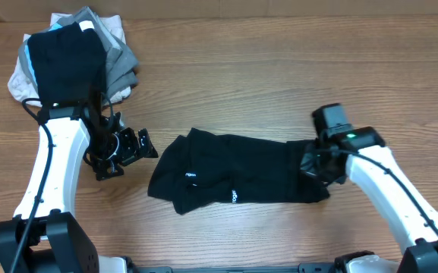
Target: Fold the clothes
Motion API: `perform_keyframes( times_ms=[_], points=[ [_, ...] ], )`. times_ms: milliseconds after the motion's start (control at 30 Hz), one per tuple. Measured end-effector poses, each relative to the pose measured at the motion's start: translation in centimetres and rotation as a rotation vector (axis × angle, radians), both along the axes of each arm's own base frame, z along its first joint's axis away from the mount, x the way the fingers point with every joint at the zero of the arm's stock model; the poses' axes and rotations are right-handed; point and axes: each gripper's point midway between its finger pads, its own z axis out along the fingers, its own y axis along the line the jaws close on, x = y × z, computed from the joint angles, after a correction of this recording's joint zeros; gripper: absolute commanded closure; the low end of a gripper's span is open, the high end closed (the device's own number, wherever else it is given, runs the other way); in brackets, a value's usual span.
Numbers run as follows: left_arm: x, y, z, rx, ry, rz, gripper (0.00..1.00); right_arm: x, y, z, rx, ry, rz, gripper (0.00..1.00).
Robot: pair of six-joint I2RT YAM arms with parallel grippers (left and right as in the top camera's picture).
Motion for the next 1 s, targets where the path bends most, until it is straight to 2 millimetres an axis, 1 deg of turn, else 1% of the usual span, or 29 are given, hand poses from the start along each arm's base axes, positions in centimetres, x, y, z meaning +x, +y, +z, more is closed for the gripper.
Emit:
perform_keyframes(
  times_ms=[300, 400, 533, 667, 733, 767, 800, 833, 867, 900, 1000],
  points=[
    [0.0, 0.0, 0.0, 0.0, 0.0, 0.0, 0.0, 0.0, 4.3, 0.2, 0.004, -0.061, 0.065, 0.94],
    [0.0, 0.0, 0.0, 0.0, 0.0, 0.0, 0.0, 0.3, 6.5, 0.4, 0.039, -0.102, 0.094, 0.91],
    [0.0, 0.0, 0.0, 0.0, 0.0, 0.0, 0.0, 0.2, 8.2, -0.2, 0.064, -0.098, 0.103, 0.89],
    [0.0, 0.0, 0.0, 0.0, -0.001, -0.004, 0.0, -0.4, 9.5, -1.5, 0.069, -0.059, 0.107, 0.79],
    [0.0, 0.0, 0.0, 0.0, -0.003, -0.011, 0.0, -0.7, 10.2, -1.8, 0.081, -0.047, 0.112, 0.71],
    [0.0, 0.0, 0.0, 0.0, -0.004, -0.014, 0.0, -0.8, 10.5, -1.9, 0.09, -0.045, 0.112, 0.67],
    [0.0, 0.0, 0.0, 0.0, -0.005, -0.015, 0.0, -0.8, 10.9, -1.8, 0.103, -0.046, 0.114, 0.59],
    [0.0, 0.0, 0.0, 0.0, -0.006, -0.017, 0.0, -0.9, 11.2, -1.8, 0.115, -0.045, 0.118, 0.48],
    [0.0, 0.0, 0.0, -0.001, -0.006, -0.017, 0.0, -0.8, 11.7, -1.7, 0.132, -0.05, 0.12, 0.41],
    [0.0, 0.0, 0.0, 0.0, -0.006, -0.017, 0.0, -0.8, 12.1, -1.6, 0.15, -0.051, 0.127, 0.39],
    [0.0, 0.0, 0.0, 0.0, -0.006, -0.018, 0.0, -0.5, 13.0, -1.4, 0.194, -0.064, 0.133, 0.39]
  ],
)
